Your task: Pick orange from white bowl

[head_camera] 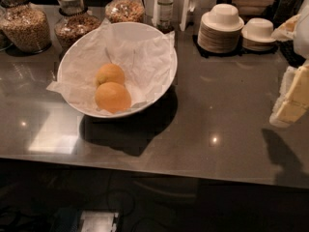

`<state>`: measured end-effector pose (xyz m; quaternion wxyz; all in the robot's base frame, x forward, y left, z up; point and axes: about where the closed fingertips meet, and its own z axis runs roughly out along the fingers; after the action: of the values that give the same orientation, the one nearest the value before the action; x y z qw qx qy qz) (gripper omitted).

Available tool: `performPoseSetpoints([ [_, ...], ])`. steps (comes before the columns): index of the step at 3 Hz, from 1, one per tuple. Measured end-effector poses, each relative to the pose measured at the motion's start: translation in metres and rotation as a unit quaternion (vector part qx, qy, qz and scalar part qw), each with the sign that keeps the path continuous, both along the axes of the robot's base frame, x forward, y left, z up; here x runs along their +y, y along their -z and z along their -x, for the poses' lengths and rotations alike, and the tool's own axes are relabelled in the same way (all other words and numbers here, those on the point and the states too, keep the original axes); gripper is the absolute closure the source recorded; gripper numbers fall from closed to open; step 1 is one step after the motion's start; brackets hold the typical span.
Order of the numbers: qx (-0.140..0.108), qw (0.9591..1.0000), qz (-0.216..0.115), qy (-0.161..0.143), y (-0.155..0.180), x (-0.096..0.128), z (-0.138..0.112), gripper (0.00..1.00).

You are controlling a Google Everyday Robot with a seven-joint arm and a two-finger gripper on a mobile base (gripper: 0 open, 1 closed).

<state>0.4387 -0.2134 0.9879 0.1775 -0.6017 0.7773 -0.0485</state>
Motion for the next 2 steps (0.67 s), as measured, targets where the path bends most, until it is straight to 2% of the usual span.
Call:
performPoseSetpoints([
  [1,0.0,1.0,0.0,0.0,0.0,0.0,0.0,0.0],
  [2,-0.004,0.9998,-0.007,-0.019,-0.002,0.013,-0.001,0.0],
])
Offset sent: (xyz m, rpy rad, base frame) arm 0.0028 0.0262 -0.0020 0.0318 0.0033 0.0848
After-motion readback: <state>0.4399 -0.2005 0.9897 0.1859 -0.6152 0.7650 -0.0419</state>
